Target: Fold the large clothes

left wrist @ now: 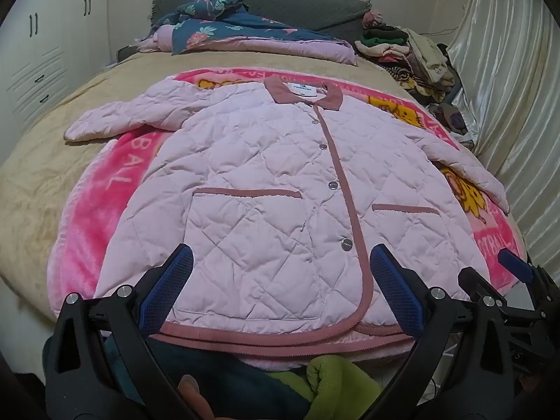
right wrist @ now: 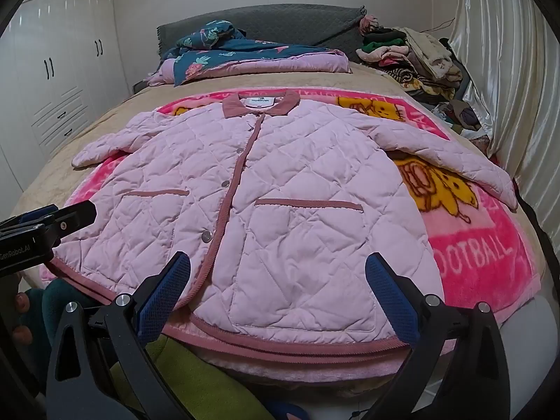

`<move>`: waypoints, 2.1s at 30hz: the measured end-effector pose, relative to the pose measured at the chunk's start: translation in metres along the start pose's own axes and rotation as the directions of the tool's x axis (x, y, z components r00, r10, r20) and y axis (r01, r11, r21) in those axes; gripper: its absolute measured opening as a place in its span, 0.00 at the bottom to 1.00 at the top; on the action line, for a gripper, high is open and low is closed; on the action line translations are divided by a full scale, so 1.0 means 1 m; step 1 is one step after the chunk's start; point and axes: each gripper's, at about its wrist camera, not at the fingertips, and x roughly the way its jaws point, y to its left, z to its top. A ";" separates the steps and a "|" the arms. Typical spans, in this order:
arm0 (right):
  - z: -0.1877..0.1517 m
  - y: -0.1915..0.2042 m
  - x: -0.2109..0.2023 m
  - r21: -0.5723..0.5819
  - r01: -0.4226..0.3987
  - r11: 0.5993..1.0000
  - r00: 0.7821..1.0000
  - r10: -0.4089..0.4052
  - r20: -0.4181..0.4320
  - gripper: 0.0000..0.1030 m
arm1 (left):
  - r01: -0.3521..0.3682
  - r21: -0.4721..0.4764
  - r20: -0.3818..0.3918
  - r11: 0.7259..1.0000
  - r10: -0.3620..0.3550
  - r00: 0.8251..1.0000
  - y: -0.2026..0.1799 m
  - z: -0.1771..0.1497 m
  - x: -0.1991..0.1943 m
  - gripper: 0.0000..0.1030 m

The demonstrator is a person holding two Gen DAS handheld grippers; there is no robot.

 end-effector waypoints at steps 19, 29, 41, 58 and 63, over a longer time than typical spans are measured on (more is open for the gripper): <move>-0.001 0.000 0.000 0.001 -0.001 1.000 1.000 0.001 -0.001 0.96 | 0.002 0.001 0.001 1.000 -0.002 1.000 0.000 0.000 0.000 0.92; -0.001 -0.001 0.000 0.002 -0.002 1.000 1.000 0.002 -0.001 0.96 | -0.002 0.000 0.002 1.000 0.002 1.000 0.000 0.000 0.000 0.92; -0.001 -0.002 0.003 0.003 -0.003 1.000 1.000 0.003 -0.002 0.96 | -0.003 0.001 0.001 1.000 0.003 1.000 0.000 0.000 0.000 0.92; 0.000 -0.004 0.008 0.005 -0.006 1.000 1.000 0.006 -0.007 0.96 | -0.004 0.002 -0.002 1.000 0.004 1.000 0.000 0.000 0.000 0.92; -0.002 -0.002 0.017 0.006 -0.009 1.000 1.000 0.009 -0.009 0.96 | -0.003 0.002 -0.004 1.000 0.003 1.000 0.004 -0.004 0.008 0.92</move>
